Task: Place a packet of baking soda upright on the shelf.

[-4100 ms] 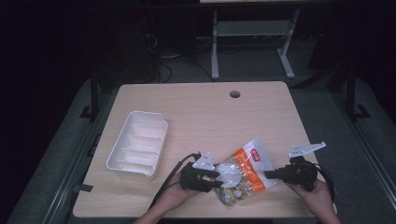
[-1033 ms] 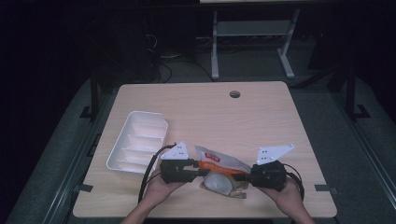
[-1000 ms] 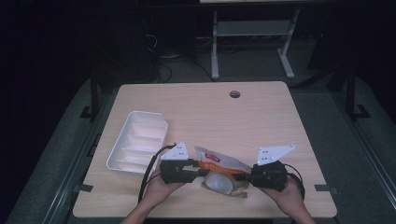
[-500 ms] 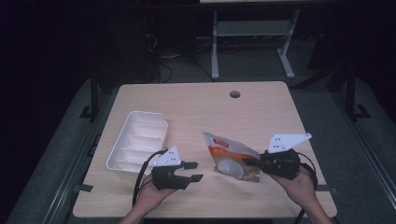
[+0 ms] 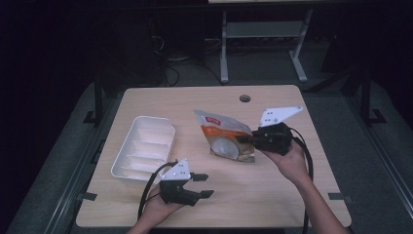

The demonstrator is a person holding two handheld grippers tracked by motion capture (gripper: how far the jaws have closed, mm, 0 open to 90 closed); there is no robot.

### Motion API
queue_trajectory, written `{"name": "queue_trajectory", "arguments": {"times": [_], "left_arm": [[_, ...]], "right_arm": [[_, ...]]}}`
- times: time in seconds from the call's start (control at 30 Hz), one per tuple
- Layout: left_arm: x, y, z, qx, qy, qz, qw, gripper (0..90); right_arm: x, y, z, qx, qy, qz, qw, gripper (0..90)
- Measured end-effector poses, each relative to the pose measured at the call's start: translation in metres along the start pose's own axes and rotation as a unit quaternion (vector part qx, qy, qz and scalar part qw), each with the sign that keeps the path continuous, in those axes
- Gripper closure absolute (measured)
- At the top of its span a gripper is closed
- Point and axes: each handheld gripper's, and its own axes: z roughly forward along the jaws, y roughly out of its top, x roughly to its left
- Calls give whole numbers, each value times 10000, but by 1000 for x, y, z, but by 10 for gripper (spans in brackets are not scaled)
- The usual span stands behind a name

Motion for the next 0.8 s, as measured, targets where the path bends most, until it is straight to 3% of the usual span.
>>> {"name": "queue_trajectory", "arguments": {"times": [0.33, 0.43, 0.8], "left_arm": [[0, -3, 1, -14, -70, -37, 10000, 411], [1, -4, 0, -14, -80, -36, 10000, 406], [2, -5, -2, -23, -103, -23, 9999, 392]], "right_arm": [[-14, 31, 36, -11, 163, -150, 9998, 897], [-19, 45, 54, -22, 256, -203, 9995, 897], [-22, 72, 102, -28, 518, -279, 9983, 897]]}}
